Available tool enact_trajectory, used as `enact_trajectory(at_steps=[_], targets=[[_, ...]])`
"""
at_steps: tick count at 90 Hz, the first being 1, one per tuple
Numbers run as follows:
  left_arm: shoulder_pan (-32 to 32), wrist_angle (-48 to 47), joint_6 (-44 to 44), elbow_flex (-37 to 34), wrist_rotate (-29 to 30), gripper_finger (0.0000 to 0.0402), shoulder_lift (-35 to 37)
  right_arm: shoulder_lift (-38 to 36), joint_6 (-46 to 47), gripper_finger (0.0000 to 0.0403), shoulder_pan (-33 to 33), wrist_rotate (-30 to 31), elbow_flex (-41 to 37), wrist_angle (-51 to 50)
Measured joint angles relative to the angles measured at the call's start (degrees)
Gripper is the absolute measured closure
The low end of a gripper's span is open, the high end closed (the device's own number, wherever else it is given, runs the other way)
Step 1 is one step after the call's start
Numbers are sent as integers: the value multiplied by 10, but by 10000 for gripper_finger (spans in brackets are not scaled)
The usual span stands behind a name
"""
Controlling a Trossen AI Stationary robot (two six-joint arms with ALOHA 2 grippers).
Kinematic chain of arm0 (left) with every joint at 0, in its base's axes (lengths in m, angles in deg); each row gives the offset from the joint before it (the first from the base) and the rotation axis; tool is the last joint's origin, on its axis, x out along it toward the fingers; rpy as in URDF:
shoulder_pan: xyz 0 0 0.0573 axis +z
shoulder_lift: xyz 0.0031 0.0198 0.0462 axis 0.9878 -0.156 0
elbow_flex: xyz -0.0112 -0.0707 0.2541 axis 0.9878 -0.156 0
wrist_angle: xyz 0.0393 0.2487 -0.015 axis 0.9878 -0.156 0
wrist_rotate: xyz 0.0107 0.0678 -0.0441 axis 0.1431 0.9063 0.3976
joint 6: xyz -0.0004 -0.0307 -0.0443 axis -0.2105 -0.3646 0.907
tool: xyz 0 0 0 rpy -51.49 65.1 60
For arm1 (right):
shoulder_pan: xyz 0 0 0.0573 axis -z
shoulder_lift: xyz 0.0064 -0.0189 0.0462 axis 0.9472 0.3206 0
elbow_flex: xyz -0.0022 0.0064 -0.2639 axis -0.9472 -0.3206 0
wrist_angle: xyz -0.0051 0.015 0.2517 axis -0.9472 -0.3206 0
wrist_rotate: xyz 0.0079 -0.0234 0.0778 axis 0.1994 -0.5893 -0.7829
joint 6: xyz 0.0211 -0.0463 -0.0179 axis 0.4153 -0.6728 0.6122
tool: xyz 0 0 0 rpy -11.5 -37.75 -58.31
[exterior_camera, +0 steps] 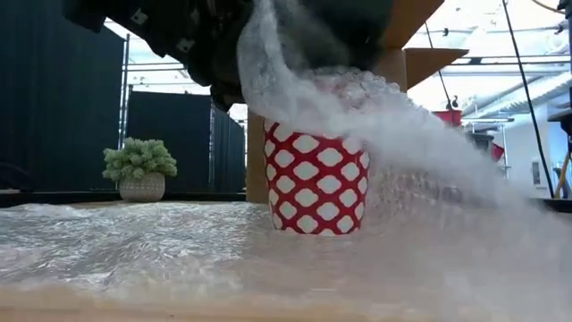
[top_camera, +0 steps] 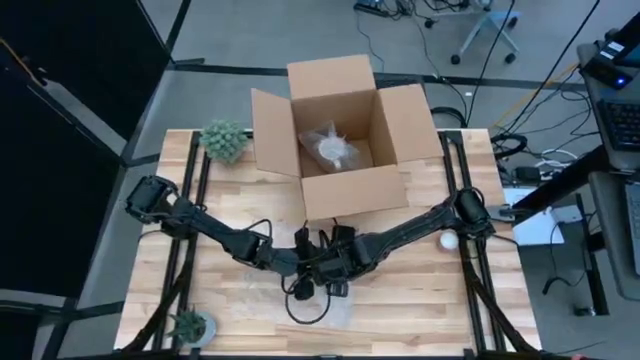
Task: Wrap mug
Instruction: Wrap the red mug with bubble wrap
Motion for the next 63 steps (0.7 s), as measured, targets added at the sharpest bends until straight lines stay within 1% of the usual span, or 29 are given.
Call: enact_trajectory(at_steps=[8,15,21,29,39,51,63], targets=[[0,4,2,0,-3,320,0,2,3,184,-1,-19,30,-48],[0,4,3,-1,-7,320,0,1,10,184,-6,-26,57,-110],[0,-1,-2,-1,-2,320,-2,-5,24,184,-12,-17,85,-124],[0,-2,-2,-1,-3,320,-2,-11,43,184,-20,13,107,-190],[-1,0,-2,-2,-5,320,-1,-3,54,184,-32,46,122,-202],[-1,1,-2,-2,-5,320,-1,-8,55,184,-38,68,130,-190],[-2,-5,-2,-3,-6,320,18,-6,50,184,-38,77,107,-135]])
